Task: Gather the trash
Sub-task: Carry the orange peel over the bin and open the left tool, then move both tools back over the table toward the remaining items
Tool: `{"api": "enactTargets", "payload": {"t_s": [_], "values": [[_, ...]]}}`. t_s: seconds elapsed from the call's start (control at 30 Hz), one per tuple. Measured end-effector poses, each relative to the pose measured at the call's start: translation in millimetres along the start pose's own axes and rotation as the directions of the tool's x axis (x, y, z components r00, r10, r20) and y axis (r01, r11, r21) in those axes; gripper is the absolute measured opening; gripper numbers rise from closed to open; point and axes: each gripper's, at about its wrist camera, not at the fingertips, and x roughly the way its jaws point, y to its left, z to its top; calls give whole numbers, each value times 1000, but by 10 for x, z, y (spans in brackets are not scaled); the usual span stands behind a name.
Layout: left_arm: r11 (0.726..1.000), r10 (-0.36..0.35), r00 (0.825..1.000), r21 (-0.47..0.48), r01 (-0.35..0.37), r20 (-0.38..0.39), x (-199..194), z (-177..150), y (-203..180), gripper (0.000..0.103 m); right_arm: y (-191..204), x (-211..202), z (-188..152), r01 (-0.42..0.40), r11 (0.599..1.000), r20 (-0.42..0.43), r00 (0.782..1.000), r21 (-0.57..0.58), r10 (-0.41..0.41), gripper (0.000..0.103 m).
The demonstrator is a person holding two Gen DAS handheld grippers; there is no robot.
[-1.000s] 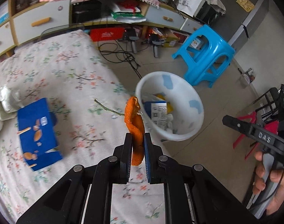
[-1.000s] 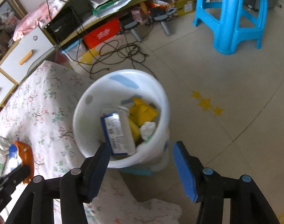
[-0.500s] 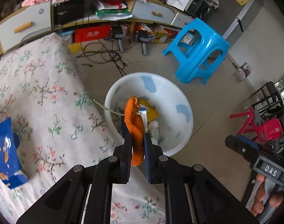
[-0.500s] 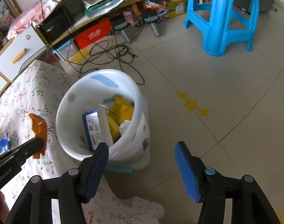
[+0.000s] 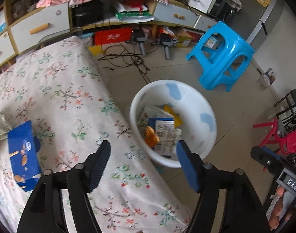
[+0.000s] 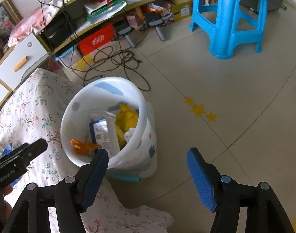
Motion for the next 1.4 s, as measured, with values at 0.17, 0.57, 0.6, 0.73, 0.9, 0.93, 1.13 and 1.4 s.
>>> {"api": "enactTargets", "payload": {"t_s": [0.17,0.57,0.6,0.73,0.9,0.93,1.13,1.4], "values": [[1000,29,1000,-7,-28,13,-110,-70,140,94,41,-4,2,1,1000,2,1000,-6,-1,74],[997,65,995,-53,-61,73,-489,-315,663,103,425,17,-75,67,994,14,998,-88,-66,95],[996,72,995,-57,-68,75,-518,-339,706,103,473,16,-91,67,993,21,998,-96,-65,97],[993,100,991,-79,-93,89,-667,-431,947,103,665,19,-136,75,988,43,997,-139,-70,102],[985,153,982,-103,-142,110,-860,-545,1252,103,948,65,-199,84,975,43,996,-205,-77,102],[982,165,980,-108,-152,116,-900,-564,1321,103,1020,83,-217,79,973,35,997,-218,-73,102],[967,219,963,-164,-193,156,-1121,-676,1742,103,1443,205,-358,46,954,5,999,-295,-47,102],[946,273,950,-220,-237,152,-1297,-848,2163,103,2114,381,-615,-27,909,-28,999,-416,17,102]]}}
